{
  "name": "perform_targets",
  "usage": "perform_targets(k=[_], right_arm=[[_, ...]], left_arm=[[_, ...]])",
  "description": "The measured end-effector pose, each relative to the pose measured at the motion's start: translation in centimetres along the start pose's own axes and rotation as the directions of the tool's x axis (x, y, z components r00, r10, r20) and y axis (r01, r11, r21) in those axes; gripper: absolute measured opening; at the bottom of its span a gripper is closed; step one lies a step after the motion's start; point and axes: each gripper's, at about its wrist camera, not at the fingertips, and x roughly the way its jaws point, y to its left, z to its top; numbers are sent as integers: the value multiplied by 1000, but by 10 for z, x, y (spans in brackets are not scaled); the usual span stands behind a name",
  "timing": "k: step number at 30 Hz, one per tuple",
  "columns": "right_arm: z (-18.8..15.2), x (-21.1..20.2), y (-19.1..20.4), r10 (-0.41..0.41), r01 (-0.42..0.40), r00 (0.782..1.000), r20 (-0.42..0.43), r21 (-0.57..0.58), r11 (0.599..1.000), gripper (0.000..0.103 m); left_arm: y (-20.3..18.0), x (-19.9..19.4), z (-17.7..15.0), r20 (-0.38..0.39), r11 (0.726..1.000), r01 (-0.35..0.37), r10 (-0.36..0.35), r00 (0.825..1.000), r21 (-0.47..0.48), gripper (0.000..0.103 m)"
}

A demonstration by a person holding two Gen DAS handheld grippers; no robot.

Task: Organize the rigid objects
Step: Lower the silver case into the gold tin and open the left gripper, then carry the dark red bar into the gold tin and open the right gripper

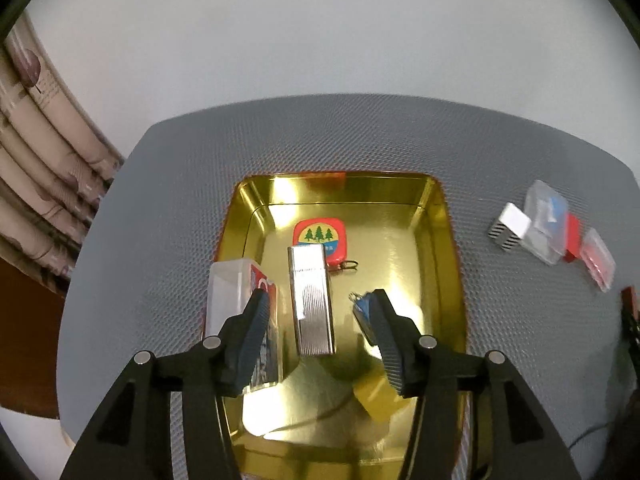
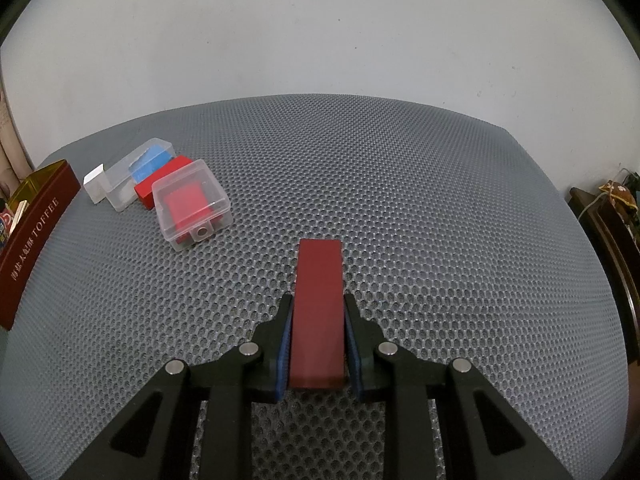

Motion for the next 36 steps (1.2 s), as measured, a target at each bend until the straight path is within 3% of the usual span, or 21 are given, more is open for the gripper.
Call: perform_targets(k=[8,14,19,23,27,36], right_arm=[[5,-1,0,-15,15,1000,-2,-4,1000,24],[6,1,3,-33,33,999,-1,-13,999,22],[7,3,5,-50,50,999,-9,-14,999,22],[10,2,7,-59,59,998,-28,25,998,22],[15,-2,12,-77,78,997,-32,37,996,22],[30,-25,40,-32,32,999,10,-9,999,22]], left_arm=[[5,-23,-25,29,1000,27,-27,999,13,56],[10,-34,-46,42,1000,3,-4,999,12,57],[29,-38,-59,47,999,-8,10,999,-40,67],[42,-37,-73,40,997,13,-10,999,-73,68],[52,-40,-84,63,995,-35,41,997,-90,75],[78,-42,-98,88,984,-90,104,991,-152,77]])
